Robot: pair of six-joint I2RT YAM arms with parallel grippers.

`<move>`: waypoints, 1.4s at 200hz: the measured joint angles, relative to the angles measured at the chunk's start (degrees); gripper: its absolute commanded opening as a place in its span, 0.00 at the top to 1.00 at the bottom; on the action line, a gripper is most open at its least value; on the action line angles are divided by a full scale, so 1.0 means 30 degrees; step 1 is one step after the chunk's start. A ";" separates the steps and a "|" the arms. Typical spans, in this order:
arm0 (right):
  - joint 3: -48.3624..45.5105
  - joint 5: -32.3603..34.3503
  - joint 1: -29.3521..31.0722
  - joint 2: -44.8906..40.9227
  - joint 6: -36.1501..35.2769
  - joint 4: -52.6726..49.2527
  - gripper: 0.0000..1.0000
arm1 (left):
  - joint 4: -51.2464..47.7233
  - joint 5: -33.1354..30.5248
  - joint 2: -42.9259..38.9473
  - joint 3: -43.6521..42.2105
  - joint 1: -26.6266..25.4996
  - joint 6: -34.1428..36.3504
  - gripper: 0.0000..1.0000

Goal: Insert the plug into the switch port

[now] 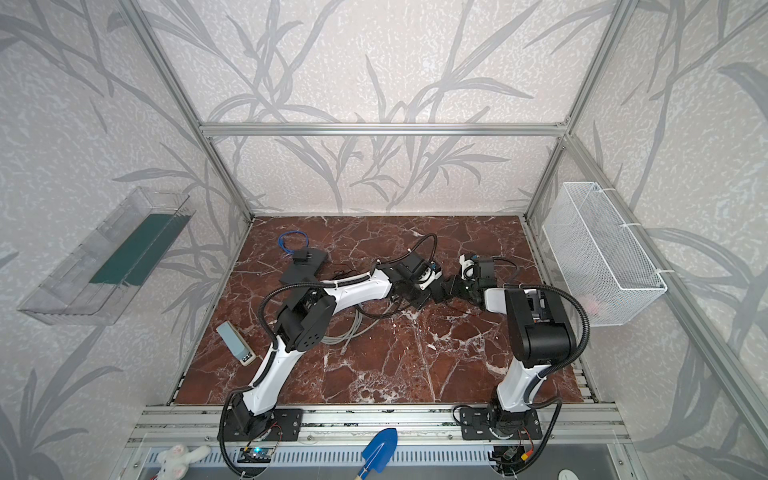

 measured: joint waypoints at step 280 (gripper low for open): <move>-0.0998 0.3038 -0.1115 -1.1256 -0.3082 -0.9398 0.01 | 0.6717 -0.3942 -1.6160 -1.4557 0.5945 -0.0648 0.01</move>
